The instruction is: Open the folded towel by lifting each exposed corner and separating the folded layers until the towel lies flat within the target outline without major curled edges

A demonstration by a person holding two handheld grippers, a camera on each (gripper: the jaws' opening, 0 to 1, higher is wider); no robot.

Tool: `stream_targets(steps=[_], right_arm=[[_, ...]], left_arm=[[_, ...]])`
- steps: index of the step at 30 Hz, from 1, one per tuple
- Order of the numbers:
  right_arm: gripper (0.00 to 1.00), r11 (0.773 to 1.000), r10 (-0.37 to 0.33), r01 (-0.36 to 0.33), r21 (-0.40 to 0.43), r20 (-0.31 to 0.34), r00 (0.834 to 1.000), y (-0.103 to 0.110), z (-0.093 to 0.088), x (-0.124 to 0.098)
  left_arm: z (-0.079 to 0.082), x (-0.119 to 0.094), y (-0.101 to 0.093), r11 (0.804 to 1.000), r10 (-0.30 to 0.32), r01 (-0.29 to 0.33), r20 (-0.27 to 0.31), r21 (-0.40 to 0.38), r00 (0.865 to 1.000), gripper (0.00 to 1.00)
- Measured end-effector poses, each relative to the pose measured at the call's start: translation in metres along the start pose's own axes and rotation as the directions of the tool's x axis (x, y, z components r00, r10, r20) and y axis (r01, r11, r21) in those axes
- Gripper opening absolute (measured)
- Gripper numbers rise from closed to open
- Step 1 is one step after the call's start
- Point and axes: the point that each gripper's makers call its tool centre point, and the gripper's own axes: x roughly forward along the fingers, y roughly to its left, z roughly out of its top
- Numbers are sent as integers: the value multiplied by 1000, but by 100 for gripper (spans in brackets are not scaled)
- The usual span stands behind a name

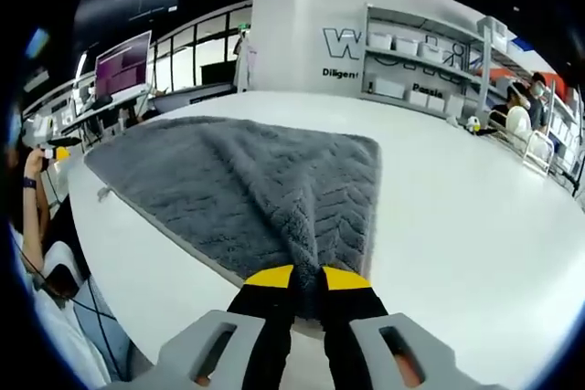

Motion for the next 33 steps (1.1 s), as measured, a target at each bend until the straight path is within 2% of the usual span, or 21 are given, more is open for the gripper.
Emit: stream_targets(steps=[11, 28, 33], right_arm=[[7, 1000, -16, 16, -13, -32, 999, -13, -10, -14], [8, 997, -68, 70, 29, -49, 996, -44, -27, -39], [8, 996, -76, 78, 44, -43, 996, -45, -29, -42]], left_arm=[[-1, 0, 1, 1000, 2, -2, -4, -5, 1000, 92], [-3, 1, 0, 1000, -1, 1, -11, -2, 1000, 92], [-4, 1, 0, 1000, -2, 2, -15, 0, 1000, 92]])
